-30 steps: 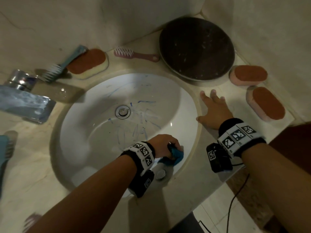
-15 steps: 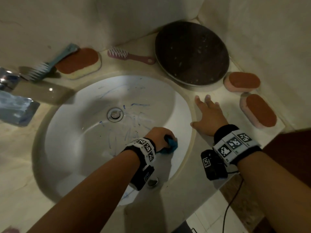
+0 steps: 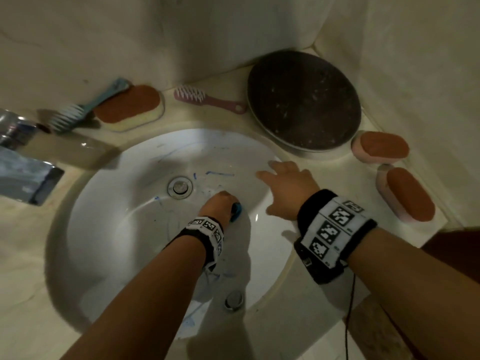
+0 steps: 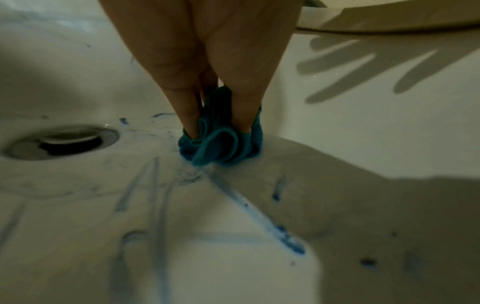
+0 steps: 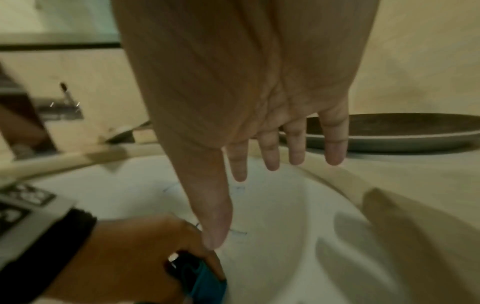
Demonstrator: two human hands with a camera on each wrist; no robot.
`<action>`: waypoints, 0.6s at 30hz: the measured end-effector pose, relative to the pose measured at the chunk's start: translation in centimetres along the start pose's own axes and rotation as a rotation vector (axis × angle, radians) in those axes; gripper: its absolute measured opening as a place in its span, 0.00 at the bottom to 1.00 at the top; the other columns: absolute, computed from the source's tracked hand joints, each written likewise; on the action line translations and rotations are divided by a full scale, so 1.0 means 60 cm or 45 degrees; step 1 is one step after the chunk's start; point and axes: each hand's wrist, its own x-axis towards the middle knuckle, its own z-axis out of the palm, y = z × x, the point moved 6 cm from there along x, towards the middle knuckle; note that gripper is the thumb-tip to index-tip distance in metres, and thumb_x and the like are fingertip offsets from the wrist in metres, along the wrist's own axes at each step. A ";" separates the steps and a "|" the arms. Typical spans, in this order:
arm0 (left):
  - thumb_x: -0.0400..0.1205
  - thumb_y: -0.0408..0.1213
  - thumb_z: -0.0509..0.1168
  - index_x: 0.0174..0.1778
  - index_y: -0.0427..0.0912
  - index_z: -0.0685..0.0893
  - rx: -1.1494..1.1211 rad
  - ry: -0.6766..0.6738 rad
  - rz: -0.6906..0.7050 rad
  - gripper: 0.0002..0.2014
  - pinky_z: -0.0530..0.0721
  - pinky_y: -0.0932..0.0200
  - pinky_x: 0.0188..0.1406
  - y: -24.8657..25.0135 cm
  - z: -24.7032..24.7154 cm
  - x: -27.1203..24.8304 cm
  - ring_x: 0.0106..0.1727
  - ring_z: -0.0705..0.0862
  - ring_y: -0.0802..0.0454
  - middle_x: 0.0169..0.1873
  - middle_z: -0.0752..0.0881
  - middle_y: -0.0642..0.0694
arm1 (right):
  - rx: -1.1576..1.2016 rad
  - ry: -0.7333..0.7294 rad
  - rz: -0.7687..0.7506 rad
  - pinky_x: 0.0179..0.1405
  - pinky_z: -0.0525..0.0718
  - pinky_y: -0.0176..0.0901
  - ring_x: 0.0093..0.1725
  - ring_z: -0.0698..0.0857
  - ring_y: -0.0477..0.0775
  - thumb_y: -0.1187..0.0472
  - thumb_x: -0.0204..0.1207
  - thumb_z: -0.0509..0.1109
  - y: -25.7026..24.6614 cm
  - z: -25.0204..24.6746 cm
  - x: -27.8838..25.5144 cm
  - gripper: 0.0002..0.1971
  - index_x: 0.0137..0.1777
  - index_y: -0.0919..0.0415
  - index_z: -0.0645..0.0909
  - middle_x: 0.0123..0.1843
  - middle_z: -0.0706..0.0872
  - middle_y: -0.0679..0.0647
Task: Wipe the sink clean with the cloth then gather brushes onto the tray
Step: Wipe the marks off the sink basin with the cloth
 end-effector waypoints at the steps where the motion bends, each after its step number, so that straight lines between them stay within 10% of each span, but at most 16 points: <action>1: 0.83 0.31 0.61 0.70 0.40 0.78 0.022 -0.034 -0.027 0.18 0.74 0.55 0.71 -0.008 0.001 0.000 0.70 0.76 0.44 0.70 0.77 0.41 | -0.058 -0.050 -0.053 0.78 0.59 0.62 0.82 0.52 0.62 0.51 0.72 0.72 -0.016 0.002 0.017 0.43 0.82 0.45 0.50 0.85 0.46 0.54; 9: 0.81 0.32 0.63 0.69 0.39 0.79 0.073 -0.050 -0.099 0.19 0.71 0.56 0.72 -0.073 -0.005 -0.013 0.69 0.77 0.42 0.69 0.77 0.39 | -0.245 -0.383 -0.145 0.80 0.57 0.62 0.84 0.45 0.65 0.49 0.65 0.79 -0.064 0.070 0.126 0.57 0.83 0.46 0.39 0.85 0.37 0.56; 18: 0.81 0.31 0.64 0.64 0.36 0.80 0.012 -0.021 -0.195 0.16 0.74 0.53 0.68 -0.103 -0.022 -0.001 0.65 0.77 0.39 0.65 0.76 0.37 | -0.242 -0.474 -0.072 0.82 0.48 0.66 0.83 0.37 0.63 0.48 0.75 0.69 -0.075 0.125 0.168 0.49 0.83 0.57 0.38 0.83 0.29 0.59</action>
